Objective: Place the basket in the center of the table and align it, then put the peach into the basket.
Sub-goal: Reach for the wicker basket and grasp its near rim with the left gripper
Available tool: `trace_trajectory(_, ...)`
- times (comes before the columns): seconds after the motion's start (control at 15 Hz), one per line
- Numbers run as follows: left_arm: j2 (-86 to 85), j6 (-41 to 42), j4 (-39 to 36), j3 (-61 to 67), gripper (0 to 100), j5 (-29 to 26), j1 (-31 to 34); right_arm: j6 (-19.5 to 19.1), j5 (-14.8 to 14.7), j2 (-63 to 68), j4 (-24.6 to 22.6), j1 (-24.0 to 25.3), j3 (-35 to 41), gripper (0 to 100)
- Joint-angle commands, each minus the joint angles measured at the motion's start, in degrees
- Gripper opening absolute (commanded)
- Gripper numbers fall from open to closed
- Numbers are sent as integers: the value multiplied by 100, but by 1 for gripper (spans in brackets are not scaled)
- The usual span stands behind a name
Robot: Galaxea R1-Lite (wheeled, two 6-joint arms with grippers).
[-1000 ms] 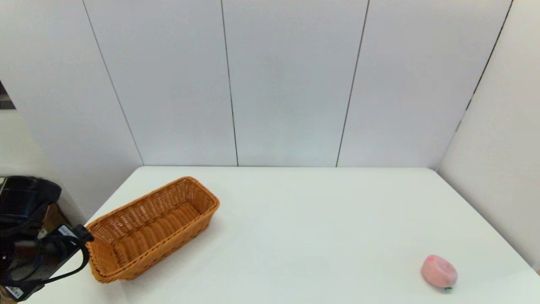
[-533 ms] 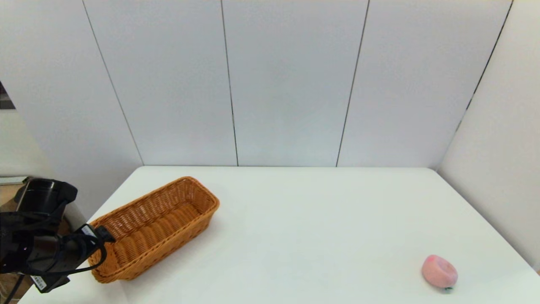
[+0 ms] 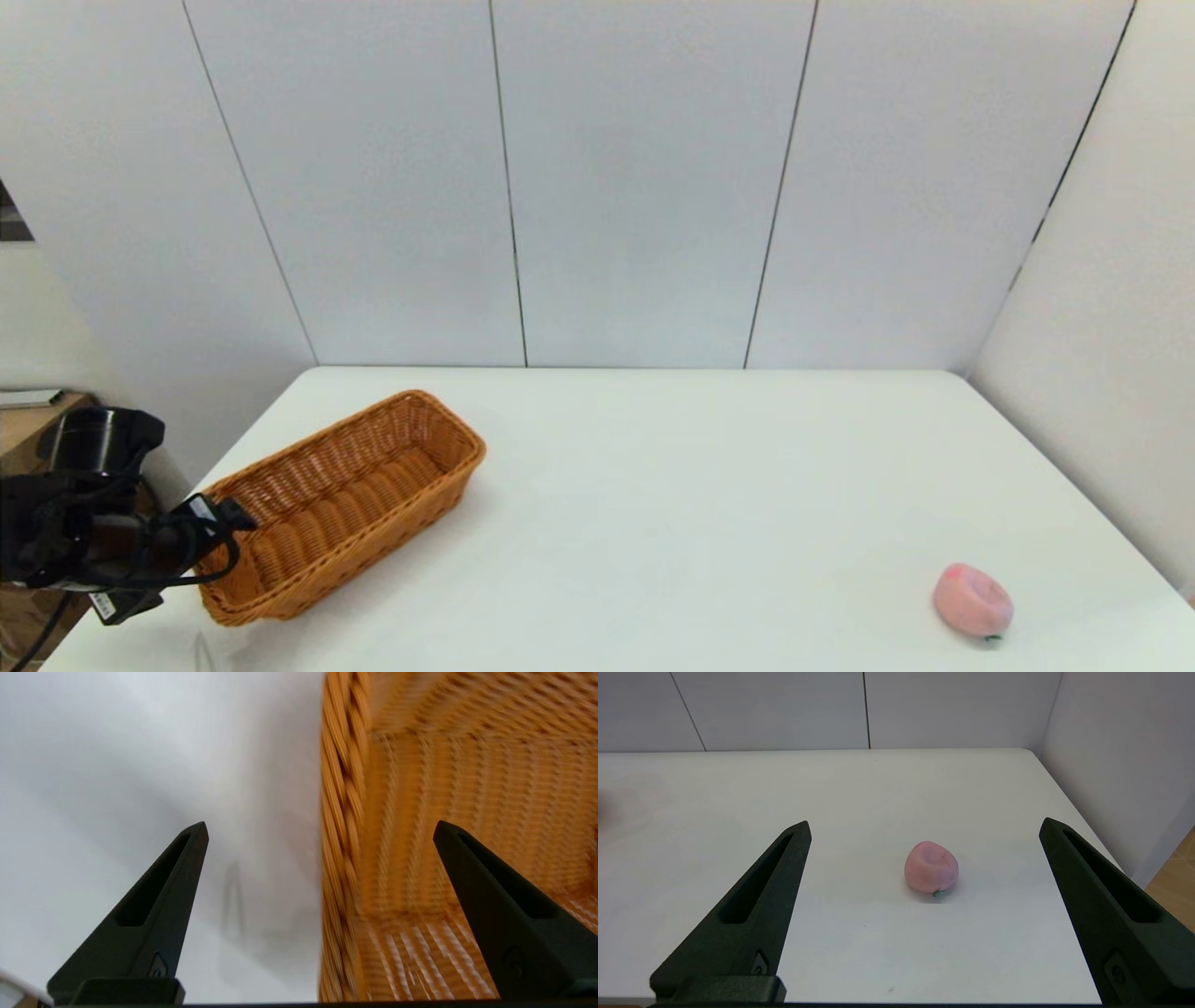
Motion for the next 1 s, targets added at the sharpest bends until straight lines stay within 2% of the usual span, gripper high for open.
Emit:
trace_trajectory(0.07,1012,1,-581,-275,100,-52,76,0,-4,7,-2,0,-1,100)
trace_trajectory(0.33,1100,-16,-581,-442,100,-404,68,0,-4,7,-2,8,-1,100)
trace_trajectory(0.4,1100,-34,-581,-460,0,-413,68,0,-4,7,-2,8,-1,100)
trace_trajectory(1.0,1012,-60,-590,-513,0,-422,50,0,-4,7,-2,8,-1,100)
